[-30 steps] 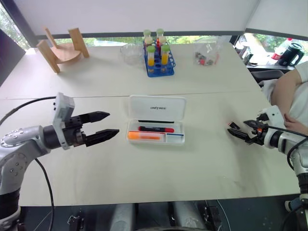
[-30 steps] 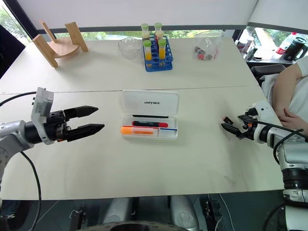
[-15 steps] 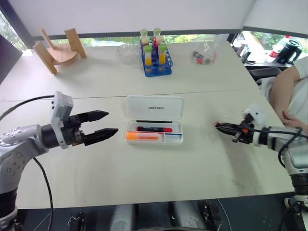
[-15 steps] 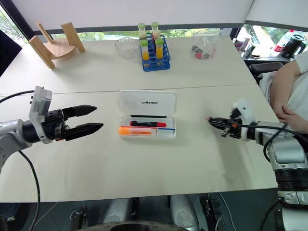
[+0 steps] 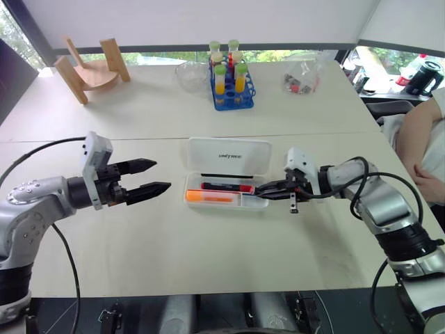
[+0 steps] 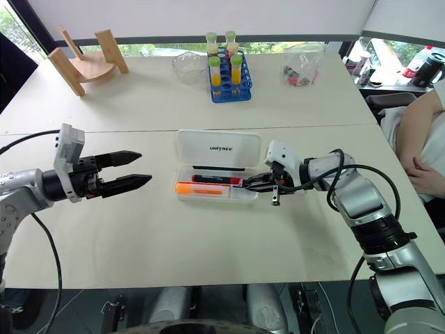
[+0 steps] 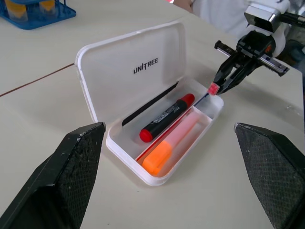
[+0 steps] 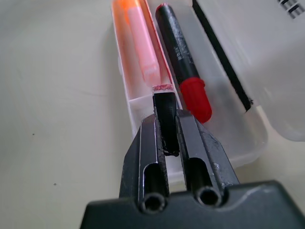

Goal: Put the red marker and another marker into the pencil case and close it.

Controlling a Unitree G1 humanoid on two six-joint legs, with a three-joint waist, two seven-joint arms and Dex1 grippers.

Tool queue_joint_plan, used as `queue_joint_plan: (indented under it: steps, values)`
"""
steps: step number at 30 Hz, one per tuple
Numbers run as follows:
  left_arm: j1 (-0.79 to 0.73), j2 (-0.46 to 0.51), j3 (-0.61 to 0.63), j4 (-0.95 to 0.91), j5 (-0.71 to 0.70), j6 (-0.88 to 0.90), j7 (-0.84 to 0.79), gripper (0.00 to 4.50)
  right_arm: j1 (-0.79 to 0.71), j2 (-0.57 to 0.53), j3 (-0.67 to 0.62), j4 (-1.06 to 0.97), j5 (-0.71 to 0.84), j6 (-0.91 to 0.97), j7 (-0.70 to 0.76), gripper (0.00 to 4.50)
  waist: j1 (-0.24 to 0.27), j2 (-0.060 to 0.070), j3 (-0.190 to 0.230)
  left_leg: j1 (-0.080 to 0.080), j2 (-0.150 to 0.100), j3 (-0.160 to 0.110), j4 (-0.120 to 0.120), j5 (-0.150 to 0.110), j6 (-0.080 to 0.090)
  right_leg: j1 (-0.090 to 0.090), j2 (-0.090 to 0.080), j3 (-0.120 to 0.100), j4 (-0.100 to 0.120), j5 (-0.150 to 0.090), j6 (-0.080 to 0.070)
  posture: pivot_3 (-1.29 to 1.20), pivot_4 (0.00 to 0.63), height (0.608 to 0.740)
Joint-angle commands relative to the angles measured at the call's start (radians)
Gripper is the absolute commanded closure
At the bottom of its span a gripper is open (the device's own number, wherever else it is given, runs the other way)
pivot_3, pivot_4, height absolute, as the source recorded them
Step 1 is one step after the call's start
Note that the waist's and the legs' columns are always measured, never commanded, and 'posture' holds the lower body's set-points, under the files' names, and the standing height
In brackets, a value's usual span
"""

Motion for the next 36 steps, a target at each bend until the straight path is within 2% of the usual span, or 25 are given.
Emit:
queue_joint_plan:
  steps: [1,2,5,11,12,17,21,22,24,27,30,33,36]
  values:
    - [0.004,0.000,0.025,-0.026,0.001,-0.027,0.008,0.00,-0.027,0.017,-0.003,-0.001,-0.013,-0.031,0.009,4.43,-0.003,0.000,0.000,0.000,0.000,0.000,0.000,0.000,0.000,0.000,0.000,0.000,0.000,0.000,0.000,0.00,0.150,0.740]
    - [0.007,-0.001,0.027,-0.026,0.002,-0.030,0.010,0.00,-0.027,0.020,-0.001,0.000,-0.016,-0.032,0.013,4.43,-0.004,0.000,0.000,0.000,0.000,0.000,0.000,0.000,0.000,0.000,0.000,0.000,0.000,0.000,0.000,0.00,0.150,0.740]
    - [0.013,-0.003,0.029,-0.023,0.007,-0.040,0.018,0.00,-0.030,0.028,0.003,-0.002,-0.020,-0.028,0.021,3.24,-0.006,0.000,0.000,0.000,0.000,0.000,0.000,0.000,0.000,0.000,0.000,0.000,0.000,0.000,0.000,0.00,0.150,0.740]
    - [0.013,-0.007,0.028,-0.013,0.011,-0.059,0.032,0.00,-0.035,0.037,0.007,-0.015,-0.027,-0.018,0.034,0.19,-0.007,0.000,0.000,0.000,0.000,0.000,0.000,0.000,0.000,0.000,0.000,0.000,0.000,0.000,0.000,0.00,0.150,0.740]
    - [0.009,-0.009,0.026,-0.007,0.015,-0.064,0.036,0.00,-0.036,0.038,0.006,-0.019,-0.029,-0.019,0.034,0.07,-0.007,0.000,0.000,0.000,0.000,0.000,0.000,0.000,0.000,0.000,0.000,0.000,0.000,0.000,0.000,0.00,0.150,0.740]
    - [-0.030,-0.018,-0.002,0.065,0.072,-0.104,0.049,0.00,-0.049,0.029,-0.059,-0.086,0.027,0.041,0.025,0.07,-0.007,0.000,0.000,0.000,0.000,0.000,0.000,0.000,0.000,0.000,0.000,0.000,0.001,0.000,0.000,0.00,0.150,0.740]
    - [-0.154,-0.037,-0.065,0.251,0.152,-0.181,0.008,0.00,-0.058,-0.010,-0.182,-0.194,0.144,0.171,0.007,0.07,0.001,0.000,0.000,0.000,0.000,-0.001,0.000,0.000,0.000,0.000,0.000,-0.001,0.000,0.000,0.000,0.00,0.150,0.740]
    - [-0.193,-0.045,-0.082,0.309,0.175,-0.207,-0.006,0.57,-0.058,-0.019,-0.209,-0.220,0.173,0.203,0.003,0.00,0.006,0.000,0.000,0.000,-0.001,-0.001,0.000,0.000,0.000,0.000,0.000,-0.001,0.000,0.000,0.000,0.00,0.150,0.740]
    - [-0.289,-0.069,-0.127,0.461,0.238,-0.277,-0.035,1.42,-0.051,-0.043,-0.266,-0.274,0.229,0.261,-0.013,0.00,0.015,0.000,0.000,0.000,-0.001,-0.001,0.001,0.000,0.000,0.001,0.000,-0.001,0.000,0.000,0.000,0.00,0.150,0.740]
    - [-0.450,-0.122,-0.215,0.747,0.371,-0.442,-0.092,2.91,-0.027,-0.077,-0.351,-0.339,0.291,0.332,-0.055,0.00,0.022,0.000,0.000,0.000,-0.001,-0.001,0.000,0.000,0.000,0.001,0.000,-0.002,0.000,0.000,0.000,0.00,0.150,0.740]
    - [-0.563,-0.170,-0.258,0.961,0.452,-0.565,-0.142,4.42,-0.010,-0.096,-0.392,-0.372,0.324,0.374,-0.096,0.00,0.020,0.000,0.000,-0.001,-0.003,-0.001,0.001,0.000,0.000,0.000,0.000,-0.002,0.000,0.000,0.000,0.00,0.150,0.740]
    - [-0.731,-0.300,-0.286,1.225,0.520,-0.689,-0.136,4.47,0.042,-0.111,-0.465,-0.430,0.378,0.434,-0.151,0.00,0.020,-0.001,0.000,-0.003,-0.003,-0.001,0.001,0.000,0.000,-0.002,0.000,-0.002,0.000,0.000,0.000,0.00,0.150,0.740]
    - [-0.818,-0.376,-0.282,1.372,0.560,-0.766,-0.145,4.47,0.082,-0.119,-0.492,-0.472,0.405,0.463,-0.192,0.00,0.021,-0.001,0.000,-0.011,-0.003,-0.003,0.004,0.000,0.000,-0.007,0.000,-0.004,0.001,0.000,0.001,0.00,0.150,0.740]
